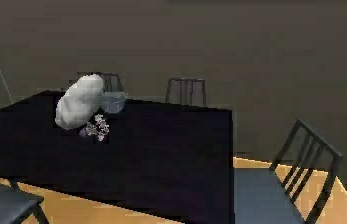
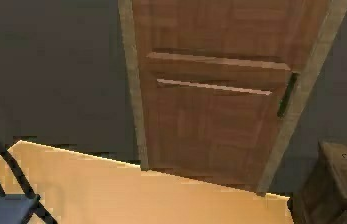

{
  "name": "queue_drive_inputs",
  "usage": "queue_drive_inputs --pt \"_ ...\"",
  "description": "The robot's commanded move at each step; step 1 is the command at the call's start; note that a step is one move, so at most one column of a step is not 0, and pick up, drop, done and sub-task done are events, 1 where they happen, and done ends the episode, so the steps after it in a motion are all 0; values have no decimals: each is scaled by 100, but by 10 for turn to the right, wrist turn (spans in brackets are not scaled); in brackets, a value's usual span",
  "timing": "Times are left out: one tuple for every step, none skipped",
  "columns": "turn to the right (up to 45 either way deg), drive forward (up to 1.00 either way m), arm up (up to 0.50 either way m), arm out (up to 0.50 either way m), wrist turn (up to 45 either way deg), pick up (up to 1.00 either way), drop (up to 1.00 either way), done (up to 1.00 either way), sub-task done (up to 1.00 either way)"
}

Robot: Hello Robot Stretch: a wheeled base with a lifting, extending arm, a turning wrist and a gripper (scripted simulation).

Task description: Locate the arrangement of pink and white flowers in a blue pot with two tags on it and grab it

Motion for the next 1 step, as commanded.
queue_drive_inputs --pt "-450 0 0 0 0 0 0 0 0"
